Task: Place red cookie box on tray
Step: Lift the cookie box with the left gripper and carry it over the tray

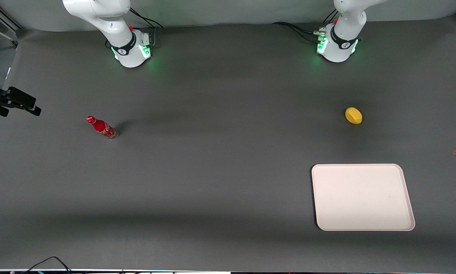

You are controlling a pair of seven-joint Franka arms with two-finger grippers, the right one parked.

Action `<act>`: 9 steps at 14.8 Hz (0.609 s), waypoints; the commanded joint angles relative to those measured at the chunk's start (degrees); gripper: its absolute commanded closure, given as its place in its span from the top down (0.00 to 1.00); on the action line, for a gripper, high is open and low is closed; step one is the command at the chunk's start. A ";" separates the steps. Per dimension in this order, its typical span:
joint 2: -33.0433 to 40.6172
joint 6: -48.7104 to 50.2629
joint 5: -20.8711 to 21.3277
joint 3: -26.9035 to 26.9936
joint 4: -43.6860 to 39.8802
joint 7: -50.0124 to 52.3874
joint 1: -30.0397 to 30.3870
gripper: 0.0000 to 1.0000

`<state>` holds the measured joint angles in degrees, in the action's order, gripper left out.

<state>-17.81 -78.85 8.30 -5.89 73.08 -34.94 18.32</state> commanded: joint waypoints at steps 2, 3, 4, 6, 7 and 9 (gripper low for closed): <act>0.06 -10.31 -1.80 0.09 10.12 17.27 -3.91 0.00; 0.06 -15.23 -1.97 0.09 13.02 17.45 -4.00 0.00; -0.03 -19.37 -2.23 0.00 15.58 17.45 -4.00 0.00; -0.11 -26.58 -2.85 0.00 20.07 17.45 -4.09 0.00; -0.29 -29.92 -2.85 0.00 21.91 17.45 -4.17 0.00; -1.95 -37.04 -2.85 0.00 24.56 17.63 -4.17 0.00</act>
<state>-20.40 -107.81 6.08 -6.27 92.69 -18.33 14.42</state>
